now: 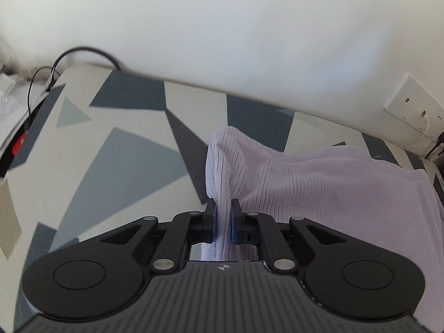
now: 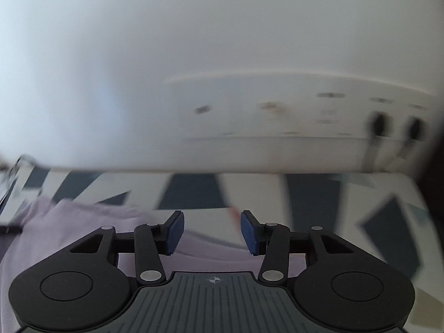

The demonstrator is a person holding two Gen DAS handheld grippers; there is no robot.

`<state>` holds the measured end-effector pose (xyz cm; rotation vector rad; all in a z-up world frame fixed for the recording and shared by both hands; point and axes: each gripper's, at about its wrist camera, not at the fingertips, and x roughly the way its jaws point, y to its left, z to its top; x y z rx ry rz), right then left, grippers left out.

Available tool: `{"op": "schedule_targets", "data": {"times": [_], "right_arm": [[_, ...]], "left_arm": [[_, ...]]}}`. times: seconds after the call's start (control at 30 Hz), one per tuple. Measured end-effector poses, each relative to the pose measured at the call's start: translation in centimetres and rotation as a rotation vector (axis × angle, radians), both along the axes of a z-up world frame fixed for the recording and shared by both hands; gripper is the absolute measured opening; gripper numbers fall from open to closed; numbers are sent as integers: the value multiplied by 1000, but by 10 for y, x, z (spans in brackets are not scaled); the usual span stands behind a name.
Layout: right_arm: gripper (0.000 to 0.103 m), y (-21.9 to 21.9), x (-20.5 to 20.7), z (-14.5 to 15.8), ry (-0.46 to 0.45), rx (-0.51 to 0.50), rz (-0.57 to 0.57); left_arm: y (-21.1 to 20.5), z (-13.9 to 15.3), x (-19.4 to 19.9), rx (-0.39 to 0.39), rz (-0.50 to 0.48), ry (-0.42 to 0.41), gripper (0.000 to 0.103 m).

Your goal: Fold clothes

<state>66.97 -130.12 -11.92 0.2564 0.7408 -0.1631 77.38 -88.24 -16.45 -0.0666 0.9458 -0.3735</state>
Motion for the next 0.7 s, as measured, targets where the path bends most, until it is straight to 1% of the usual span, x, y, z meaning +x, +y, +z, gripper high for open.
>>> {"op": "schedule_targets", "data": {"times": [0.1, 0.13, 0.3, 0.47, 0.53, 0.6, 0.63, 0.67, 0.7], "right_arm": [[42, -34, -35, -6, 24, 14, -111], [42, -38, -40, -8, 30, 13, -122], [42, -17, -26, -24, 41, -28, -27], [42, 6, -11, -40, 55, -66, 73], [45, 14, 3, -46, 95, -80, 116], [47, 19, 14, -55, 148, -106, 120], [47, 19, 18, -58, 162, -99, 115], [46, 16, 19, -60, 159, -67, 102], [39, 14, 19, -61, 157, -42, 90]], "left_arm": [[-2, -1, -1, 17, -2, -6, 10], [-5, 0, -2, 30, -5, -12, 10], [-13, 0, -5, 79, 7, -21, 11], [-18, 0, -7, 110, 15, -27, 11], [-18, -2, -8, 116, 17, -31, 11], [-18, -3, -9, 118, 23, -32, 11], [-18, -4, -9, 117, 27, -32, 11], [-19, -5, -9, 117, 31, -33, 11], [-19, -5, -9, 118, 36, -34, 11]]}}
